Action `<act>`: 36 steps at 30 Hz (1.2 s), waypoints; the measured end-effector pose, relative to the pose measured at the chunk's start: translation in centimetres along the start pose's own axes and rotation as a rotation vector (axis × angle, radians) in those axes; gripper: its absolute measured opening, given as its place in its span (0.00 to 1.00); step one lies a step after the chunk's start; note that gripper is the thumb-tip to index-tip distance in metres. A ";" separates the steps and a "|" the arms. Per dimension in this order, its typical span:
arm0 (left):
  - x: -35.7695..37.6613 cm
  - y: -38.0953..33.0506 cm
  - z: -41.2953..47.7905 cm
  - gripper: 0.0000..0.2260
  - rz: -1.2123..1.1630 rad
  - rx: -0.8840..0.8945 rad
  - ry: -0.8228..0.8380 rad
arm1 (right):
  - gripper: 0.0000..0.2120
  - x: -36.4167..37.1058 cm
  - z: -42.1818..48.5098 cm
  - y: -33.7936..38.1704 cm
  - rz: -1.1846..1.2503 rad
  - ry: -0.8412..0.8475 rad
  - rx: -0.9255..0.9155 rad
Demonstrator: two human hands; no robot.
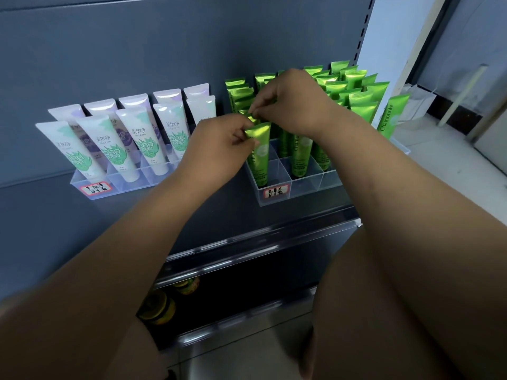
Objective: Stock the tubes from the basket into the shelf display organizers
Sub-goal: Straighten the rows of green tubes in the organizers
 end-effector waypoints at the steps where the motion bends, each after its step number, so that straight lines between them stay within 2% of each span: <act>1: 0.0 -0.1 0.0 0.09 -0.007 -0.005 0.004 | 0.05 0.0 0.0 0.0 0.001 0.004 0.000; 9: 0.1 -0.8 -0.2 0.10 -0.011 -0.036 0.092 | 0.06 -0.1 -0.2 0.1 -0.011 0.005 -0.015; 25: -0.7 -0.5 -0.7 0.09 -0.017 0.049 0.073 | 0.07 -0.1 -0.2 0.4 -0.041 0.024 -0.033; 36: 0.1 0.2 -1.1 0.09 -0.016 0.005 0.134 | 0.10 0.2 -0.2 0.6 -0.112 0.059 -0.050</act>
Point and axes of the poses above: each hand's wrist, its own z-axis towards the middle knuckle, its own x-axis out of the palm, y = z × x, the point moved 6 cm from there along z, towards the middle knuckle, and after that the axes turned 14 degrees about -y, right-handed, at the moved point
